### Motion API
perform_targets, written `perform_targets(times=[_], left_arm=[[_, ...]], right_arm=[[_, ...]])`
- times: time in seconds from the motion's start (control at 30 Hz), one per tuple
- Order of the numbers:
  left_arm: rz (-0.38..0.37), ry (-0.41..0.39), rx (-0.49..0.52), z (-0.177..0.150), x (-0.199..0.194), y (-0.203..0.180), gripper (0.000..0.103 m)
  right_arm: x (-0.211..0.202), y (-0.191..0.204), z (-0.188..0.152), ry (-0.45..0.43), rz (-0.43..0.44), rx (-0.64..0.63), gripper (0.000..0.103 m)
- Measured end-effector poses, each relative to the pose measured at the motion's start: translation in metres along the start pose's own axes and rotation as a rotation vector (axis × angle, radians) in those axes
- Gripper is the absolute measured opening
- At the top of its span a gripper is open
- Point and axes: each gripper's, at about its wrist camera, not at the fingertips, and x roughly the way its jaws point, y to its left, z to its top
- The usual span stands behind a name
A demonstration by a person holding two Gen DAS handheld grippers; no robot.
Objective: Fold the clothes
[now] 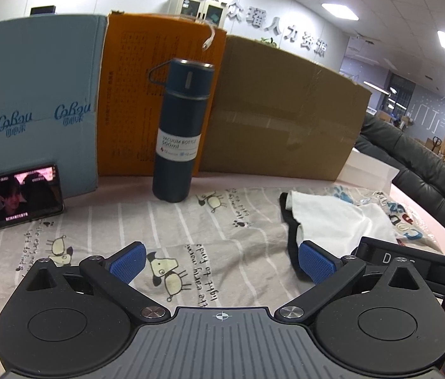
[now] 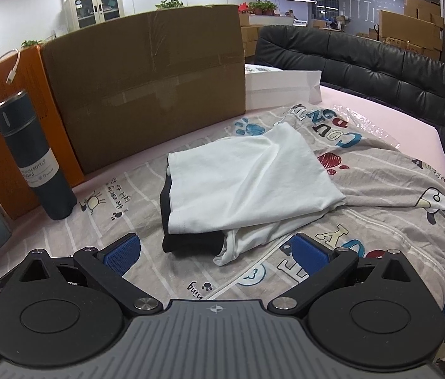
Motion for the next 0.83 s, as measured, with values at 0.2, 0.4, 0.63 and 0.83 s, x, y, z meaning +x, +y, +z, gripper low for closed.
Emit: perform_targets(times=[0.2,0.4,0.63,0.83], left_arm=[[0.002,-0.036,0.017,0.002,-0.016,-0.009,0.103],[0.002,-0.071,0.042,0.003,-0.033,-0.021,0.103],[0.000,-0.104,0.082,0.003,-0.052,-0.036,0.103],[-0.013,-0.123,0.108,-0.001,-0.067,-0.047,0.103]], right_arm=[[-0.020,-0.014,0.002,-0.029,-0.011,0.023,0.103],[-0.038,-0.029,-0.002,-0.040,-0.024,0.038,0.103],[-0.057,-0.046,-0.005,-0.060,-0.035,0.065,0.103],[-0.067,-0.054,-0.008,-0.057,-0.032,0.071,0.103]])
